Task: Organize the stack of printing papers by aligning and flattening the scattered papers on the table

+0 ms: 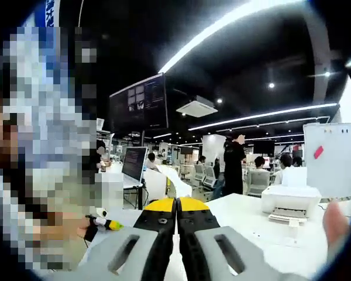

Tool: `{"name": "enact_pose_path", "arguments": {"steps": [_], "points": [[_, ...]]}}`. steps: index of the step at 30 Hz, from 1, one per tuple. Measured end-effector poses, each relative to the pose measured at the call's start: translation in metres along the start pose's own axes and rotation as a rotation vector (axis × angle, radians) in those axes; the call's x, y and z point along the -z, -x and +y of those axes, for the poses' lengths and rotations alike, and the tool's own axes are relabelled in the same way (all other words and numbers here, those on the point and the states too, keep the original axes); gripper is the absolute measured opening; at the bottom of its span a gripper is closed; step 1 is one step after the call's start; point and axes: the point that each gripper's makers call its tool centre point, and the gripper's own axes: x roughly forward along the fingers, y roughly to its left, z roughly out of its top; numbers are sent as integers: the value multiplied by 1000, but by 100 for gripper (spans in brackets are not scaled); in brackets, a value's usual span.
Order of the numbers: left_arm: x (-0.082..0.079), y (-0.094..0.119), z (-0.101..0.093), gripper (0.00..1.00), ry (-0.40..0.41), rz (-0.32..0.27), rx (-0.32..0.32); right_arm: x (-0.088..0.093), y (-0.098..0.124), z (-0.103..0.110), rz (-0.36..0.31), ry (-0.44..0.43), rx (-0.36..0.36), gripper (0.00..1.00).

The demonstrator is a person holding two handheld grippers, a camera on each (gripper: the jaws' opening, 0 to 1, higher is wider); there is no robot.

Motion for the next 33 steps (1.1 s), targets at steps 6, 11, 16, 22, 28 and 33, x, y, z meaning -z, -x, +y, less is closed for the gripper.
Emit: {"name": "enact_pose_path", "arguments": {"steps": [6,11,16,22,28,33], "points": [[0,1,1,6,1,-3,-3,-22,7,22,-22,-9,-56,0],[2,0,3,6,6,0,-3,-36,14,39,-41,-59,-109,0],[5,0,3,6,12,0,-1,-49,23,50,-71,-72,-136,0],[6,-2,4,6,15,4,-1,-55,30,74,-101,-95,-180,0],[8,-4,7,6,21,2,0,-69,38,80,-126,-69,-174,0],[8,-4,7,6,25,1,2,-77,42,60,-136,-89,-145,0]]}}
